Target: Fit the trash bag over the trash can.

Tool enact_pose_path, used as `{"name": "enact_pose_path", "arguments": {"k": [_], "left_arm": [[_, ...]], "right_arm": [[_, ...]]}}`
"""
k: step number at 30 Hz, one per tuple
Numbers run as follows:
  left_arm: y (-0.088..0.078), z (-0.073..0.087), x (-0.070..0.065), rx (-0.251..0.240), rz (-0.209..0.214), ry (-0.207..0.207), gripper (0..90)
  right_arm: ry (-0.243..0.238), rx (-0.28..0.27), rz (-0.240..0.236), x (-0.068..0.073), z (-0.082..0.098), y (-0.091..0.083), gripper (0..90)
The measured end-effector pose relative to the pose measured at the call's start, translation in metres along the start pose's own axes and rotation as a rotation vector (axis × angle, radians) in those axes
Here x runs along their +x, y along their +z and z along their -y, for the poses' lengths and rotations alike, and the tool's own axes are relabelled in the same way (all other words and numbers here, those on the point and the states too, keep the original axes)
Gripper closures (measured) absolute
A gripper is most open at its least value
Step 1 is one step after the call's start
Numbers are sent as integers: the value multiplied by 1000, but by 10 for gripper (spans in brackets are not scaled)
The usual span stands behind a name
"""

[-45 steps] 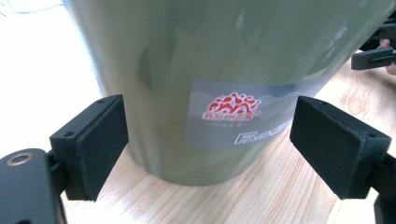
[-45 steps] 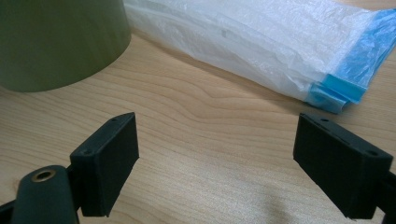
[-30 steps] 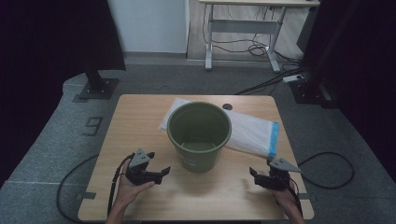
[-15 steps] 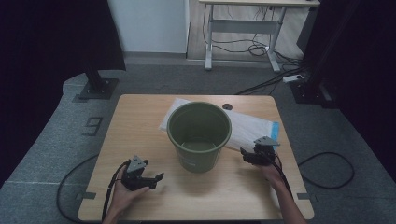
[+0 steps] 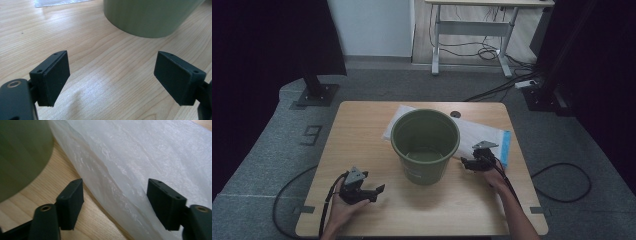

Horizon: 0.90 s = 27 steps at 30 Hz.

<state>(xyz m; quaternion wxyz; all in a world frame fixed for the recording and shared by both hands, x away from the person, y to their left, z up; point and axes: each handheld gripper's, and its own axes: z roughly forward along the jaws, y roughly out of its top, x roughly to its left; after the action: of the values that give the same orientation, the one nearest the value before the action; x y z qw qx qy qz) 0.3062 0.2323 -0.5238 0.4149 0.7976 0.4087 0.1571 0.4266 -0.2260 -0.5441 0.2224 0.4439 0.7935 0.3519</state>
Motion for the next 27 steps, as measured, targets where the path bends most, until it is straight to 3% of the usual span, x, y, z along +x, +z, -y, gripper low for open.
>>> {"name": "enact_pose_path", "arguments": {"k": [1,3,6,7,11,16,17,18,20,22,23,26,27], "left_arm": [[0,2,3,0,-3,-10,133],[0,2,5,-2,-7,-19,134],[2,2,9,0,-22,-20,141],[3,2,10,0,-15,-23,142],[7,0,10,11,-15,-10,142],[7,-1,10,15,-11,3,143],[9,-1,10,19,-9,6,144],[9,-1,10,19,-9,6,144],[12,-2,10,31,-20,16,145],[13,-2,9,32,-21,18,145],[13,-3,9,30,-20,23,147],[16,-4,8,40,-21,31,146],[16,-4,7,42,-23,34,146]], "right_arm": [[-6,8,5,1,0,1,405],[-12,15,-4,1,0,1,441],[-8,30,-44,1,1,2,604],[-2,28,-30,1,2,0,717],[1,34,-16,0,4,-6,867],[14,-10,-6,-3,17,-31,884],[30,-22,6,-5,31,-47,885],[30,-22,6,-5,31,-47,885],[39,-28,24,-10,53,-72,885],[42,-33,25,-11,61,-80,885],[37,-23,27,-12,76,-95,885],[41,-17,36,-12,90,-109,885],[48,-21,39,-12,103,-123,885]]}}
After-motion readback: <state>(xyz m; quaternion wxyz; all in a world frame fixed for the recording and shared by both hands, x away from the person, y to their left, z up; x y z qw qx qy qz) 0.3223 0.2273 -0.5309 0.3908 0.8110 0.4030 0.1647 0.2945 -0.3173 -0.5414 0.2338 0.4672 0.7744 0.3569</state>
